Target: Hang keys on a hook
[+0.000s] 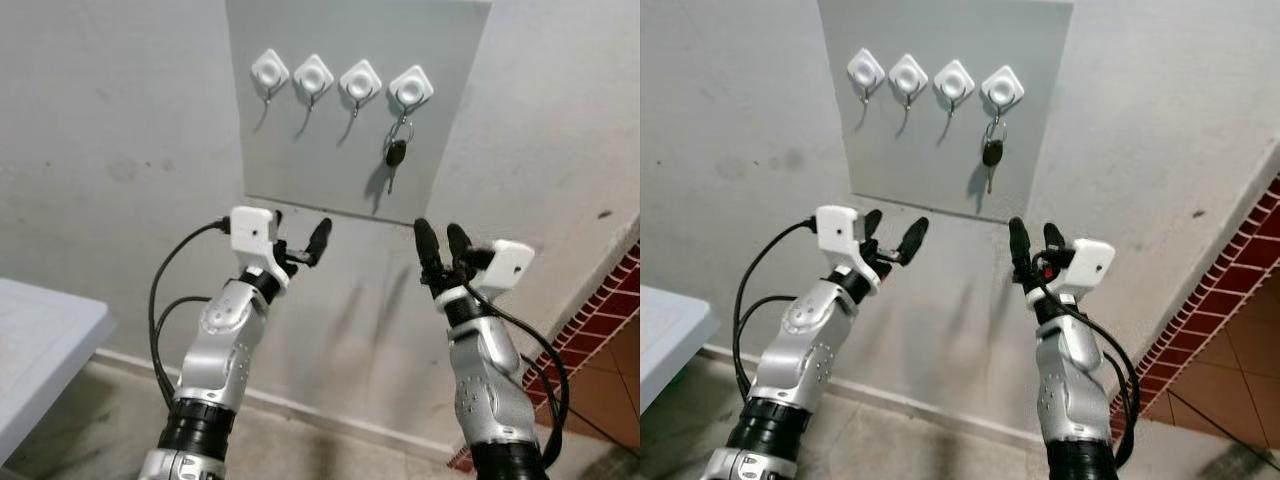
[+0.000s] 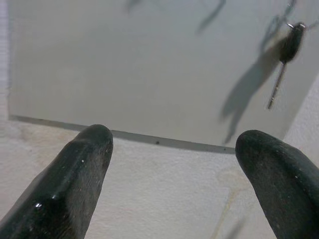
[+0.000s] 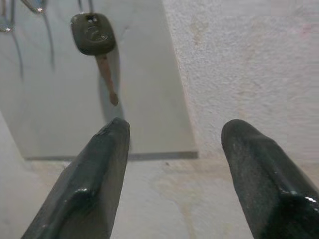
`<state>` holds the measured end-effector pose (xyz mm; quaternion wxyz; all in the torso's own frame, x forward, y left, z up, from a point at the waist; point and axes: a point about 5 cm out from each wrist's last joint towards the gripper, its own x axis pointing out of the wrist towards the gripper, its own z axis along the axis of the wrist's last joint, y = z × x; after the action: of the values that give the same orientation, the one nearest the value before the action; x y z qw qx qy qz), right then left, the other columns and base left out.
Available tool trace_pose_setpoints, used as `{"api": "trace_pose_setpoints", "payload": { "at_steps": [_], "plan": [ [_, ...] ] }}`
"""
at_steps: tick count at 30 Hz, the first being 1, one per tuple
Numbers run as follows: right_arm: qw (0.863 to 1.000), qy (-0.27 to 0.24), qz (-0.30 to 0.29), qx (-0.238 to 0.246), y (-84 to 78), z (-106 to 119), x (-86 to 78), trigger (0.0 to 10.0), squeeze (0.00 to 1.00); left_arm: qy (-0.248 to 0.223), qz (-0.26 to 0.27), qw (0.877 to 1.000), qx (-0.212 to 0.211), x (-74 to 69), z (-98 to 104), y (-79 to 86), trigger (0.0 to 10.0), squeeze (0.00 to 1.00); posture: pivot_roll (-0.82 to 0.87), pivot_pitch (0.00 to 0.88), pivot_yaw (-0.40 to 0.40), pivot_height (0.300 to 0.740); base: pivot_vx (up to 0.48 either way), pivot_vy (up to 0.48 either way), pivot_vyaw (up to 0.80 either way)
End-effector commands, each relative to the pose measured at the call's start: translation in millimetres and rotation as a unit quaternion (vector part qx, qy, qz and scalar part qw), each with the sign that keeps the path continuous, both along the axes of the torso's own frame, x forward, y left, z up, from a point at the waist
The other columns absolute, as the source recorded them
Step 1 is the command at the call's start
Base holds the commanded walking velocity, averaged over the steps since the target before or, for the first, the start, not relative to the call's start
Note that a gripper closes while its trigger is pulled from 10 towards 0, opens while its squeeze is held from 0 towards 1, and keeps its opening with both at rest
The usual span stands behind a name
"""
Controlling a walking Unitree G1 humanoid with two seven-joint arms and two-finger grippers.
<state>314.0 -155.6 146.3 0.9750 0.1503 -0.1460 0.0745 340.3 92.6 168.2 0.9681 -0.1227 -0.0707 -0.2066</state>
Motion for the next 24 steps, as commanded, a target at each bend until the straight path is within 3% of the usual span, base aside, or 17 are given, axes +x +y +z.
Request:
{"api": "trace_pose_setpoints", "payload": {
  "at_steps": [1,4,13,14,24],
  "plan": [
    [0.999,-0.018,-0.007,-0.034,1.3,5,-8.2,10.0,1.00,0.011,0.015,1.000,-0.010,-1.8,-7,7.9,10.0,0.00,-0.07,0.000,0.024,0.740,0.000,0.000,0.00],
    [0.997,-0.008,-0.024,-0.077,0.1,-2,-22.6,10.0,1.00,0.014,0.027,1.000,0.003,-7.8,-17,15.6,10.0,0.00,-0.07,0.000,0.024,0.740,0.000,0.000,0.00],
    [0.994,0.011,-0.047,-0.102,2.1,-15,-45.6,10.0,1.00,0.019,0.038,0.999,0.017,-18.5,-31,20.6,10.0,0.00,-0.08,0.000,0.020,0.740,0.000,0.000,0.00],
    [0.992,0.019,-0.053,-0.112,2.4,-19,-53.1,10.0,0.00,0.020,0.037,0.999,0.015,-22.6,-34,20.3,10.0,0.00,-0.08,0.000,0.018,0.740,0.000,0.000,0.00],
    [0.984,0.067,-0.086,-0.139,-3.8,-45,-70.5,10.0,0.00,0.058,0.040,0.997,0.009,-33.8,-59,22.2,10.0,0.00,-0.09,0.000,0.023,0.740,0.000,0.000,0.00]
  ]
}}
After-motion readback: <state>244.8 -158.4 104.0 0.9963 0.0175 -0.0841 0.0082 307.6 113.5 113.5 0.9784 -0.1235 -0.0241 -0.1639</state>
